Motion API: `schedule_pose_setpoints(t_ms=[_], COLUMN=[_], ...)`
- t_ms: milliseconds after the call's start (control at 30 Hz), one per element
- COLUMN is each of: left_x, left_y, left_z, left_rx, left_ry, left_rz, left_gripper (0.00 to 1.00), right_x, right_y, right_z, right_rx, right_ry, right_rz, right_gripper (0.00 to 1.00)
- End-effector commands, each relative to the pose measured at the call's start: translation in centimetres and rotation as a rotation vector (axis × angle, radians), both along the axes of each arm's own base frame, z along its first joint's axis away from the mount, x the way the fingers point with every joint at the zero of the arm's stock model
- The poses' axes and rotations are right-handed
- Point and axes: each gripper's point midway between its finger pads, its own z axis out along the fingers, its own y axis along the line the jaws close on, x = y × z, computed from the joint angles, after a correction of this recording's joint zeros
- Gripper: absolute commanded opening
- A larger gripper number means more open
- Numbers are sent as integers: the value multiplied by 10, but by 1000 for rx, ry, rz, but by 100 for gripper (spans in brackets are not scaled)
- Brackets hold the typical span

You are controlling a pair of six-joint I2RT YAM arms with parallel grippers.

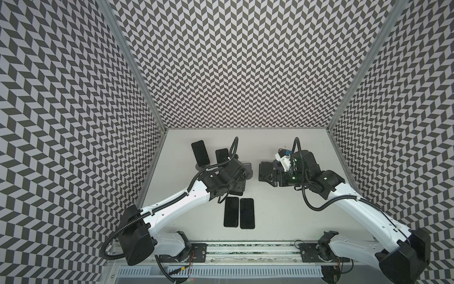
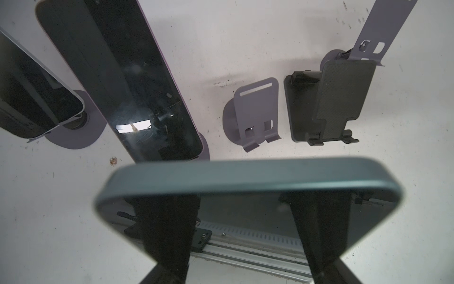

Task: Remove the phone from the phone stand

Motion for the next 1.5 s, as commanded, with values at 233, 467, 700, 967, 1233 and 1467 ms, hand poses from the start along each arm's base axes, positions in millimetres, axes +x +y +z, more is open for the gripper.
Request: schedule_pose_setpoints(t_ms=[233, 467, 700, 967, 1233, 1467], left_x=[-25, -43, -58, -64, -72, -75], left_y=[45, 73, 86, 92, 103, 105], left_z=[-23, -39, -65, -85, -104, -110], left_rx=[34, 93, 121, 208, 293, 306], left_ry=[90, 143, 218, 302, 397, 432], left_rz=[57, 78, 99, 93, 75, 62], left_gripper=[62, 62, 62, 63, 64, 64], right_x=[-1, 0, -7, -6, -5, -5], right_y=[7, 11, 11, 12, 16, 18], right_z=[-4, -4, -15, -17, -21, -24], right_rx=[39, 41, 60, 55, 68, 70], right_ry=[4, 1, 34, 27, 34, 38], right_rz=[27, 48, 49, 61, 75, 83], right_gripper=[71, 71, 71, 71, 71, 71])
